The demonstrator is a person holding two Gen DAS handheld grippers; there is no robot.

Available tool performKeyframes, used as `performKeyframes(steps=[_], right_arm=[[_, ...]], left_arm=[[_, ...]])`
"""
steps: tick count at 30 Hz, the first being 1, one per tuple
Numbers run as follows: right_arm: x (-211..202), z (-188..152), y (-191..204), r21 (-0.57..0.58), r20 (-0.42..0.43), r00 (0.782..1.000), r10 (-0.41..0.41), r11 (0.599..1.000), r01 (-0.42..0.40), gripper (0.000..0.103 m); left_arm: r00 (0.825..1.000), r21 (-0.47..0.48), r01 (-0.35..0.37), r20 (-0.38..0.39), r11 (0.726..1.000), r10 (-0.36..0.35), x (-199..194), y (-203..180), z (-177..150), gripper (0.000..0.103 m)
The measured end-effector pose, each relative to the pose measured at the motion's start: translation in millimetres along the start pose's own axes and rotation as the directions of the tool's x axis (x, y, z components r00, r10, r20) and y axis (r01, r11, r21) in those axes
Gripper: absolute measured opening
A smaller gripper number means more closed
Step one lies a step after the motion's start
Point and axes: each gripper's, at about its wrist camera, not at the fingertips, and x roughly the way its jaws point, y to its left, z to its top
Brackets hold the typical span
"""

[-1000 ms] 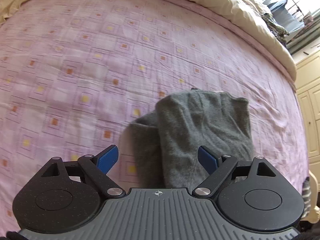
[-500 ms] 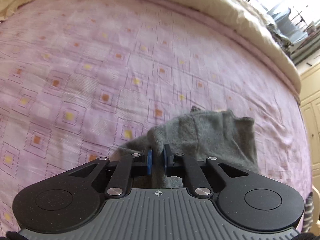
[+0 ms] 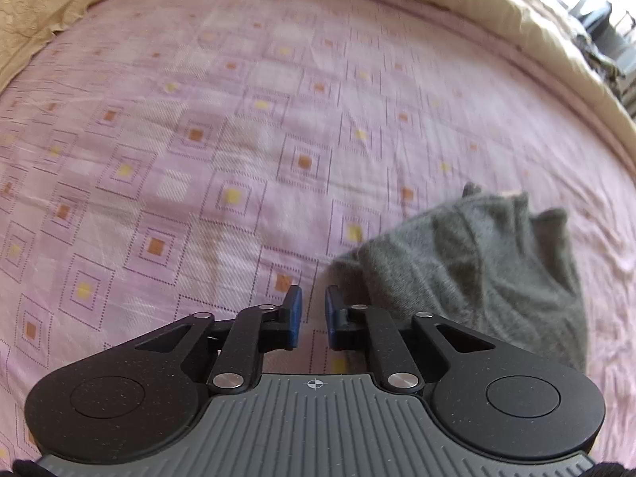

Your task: Fold small clothes

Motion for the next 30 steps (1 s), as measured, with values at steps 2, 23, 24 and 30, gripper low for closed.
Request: performKeyframes(steps=[2,23,24,30], right_arm=[[-7,-1,4,0.004,0.024,1.0,-0.004,1.0,0.004,0.05],[-75,-125,-99,0.862,0.167,0.969,-0.181,0.505,-0.054,0.089],[-74,-133,-106,0.883,0.188,0.969,-0.158,0.459,-0.096,0.089],[-46,-166,-116,0.93,0.31,0.949,-0.063,0.229,-0.289,0.091]], left_arm=[[0.999,-0.036,0.011,0.044,0.999,-0.01,-11,2,0,0.046],[0.979,-0.133,0.153,-0.114,0.979,-0.169,23,-11,5,0.07],[0.977,-0.138,0.16,-0.117,0.977,-0.177,24,-9,6,0.07],[0.956,-0.152,0.245,-0.128,0.958,-0.265,37,-7,18,0.077]])
